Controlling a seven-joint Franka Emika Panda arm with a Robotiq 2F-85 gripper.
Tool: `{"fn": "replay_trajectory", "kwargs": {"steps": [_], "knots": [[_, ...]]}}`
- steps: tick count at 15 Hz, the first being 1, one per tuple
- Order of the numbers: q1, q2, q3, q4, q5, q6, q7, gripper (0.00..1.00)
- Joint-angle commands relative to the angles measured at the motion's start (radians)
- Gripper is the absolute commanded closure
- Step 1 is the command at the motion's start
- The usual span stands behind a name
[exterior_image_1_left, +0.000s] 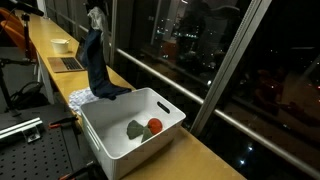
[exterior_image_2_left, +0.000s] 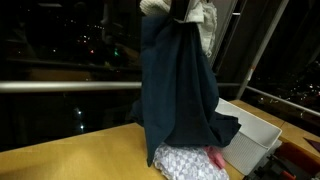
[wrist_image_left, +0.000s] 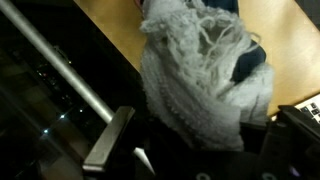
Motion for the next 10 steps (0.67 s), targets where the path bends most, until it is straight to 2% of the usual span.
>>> {"fn": "replay_trajectory", "kwargs": {"steps": [1,9,10], "knots": [[0.058,0.077,-0.042,0.145,-0.009,-0.066,-0.043,0.98],[0.108,0.222,-0.036,0.358,-0.037,-0.150,-0.085,0.98],[0.125,0.212,-0.087,0.345,0.001,-0.135,-0.098,0.98]]}}
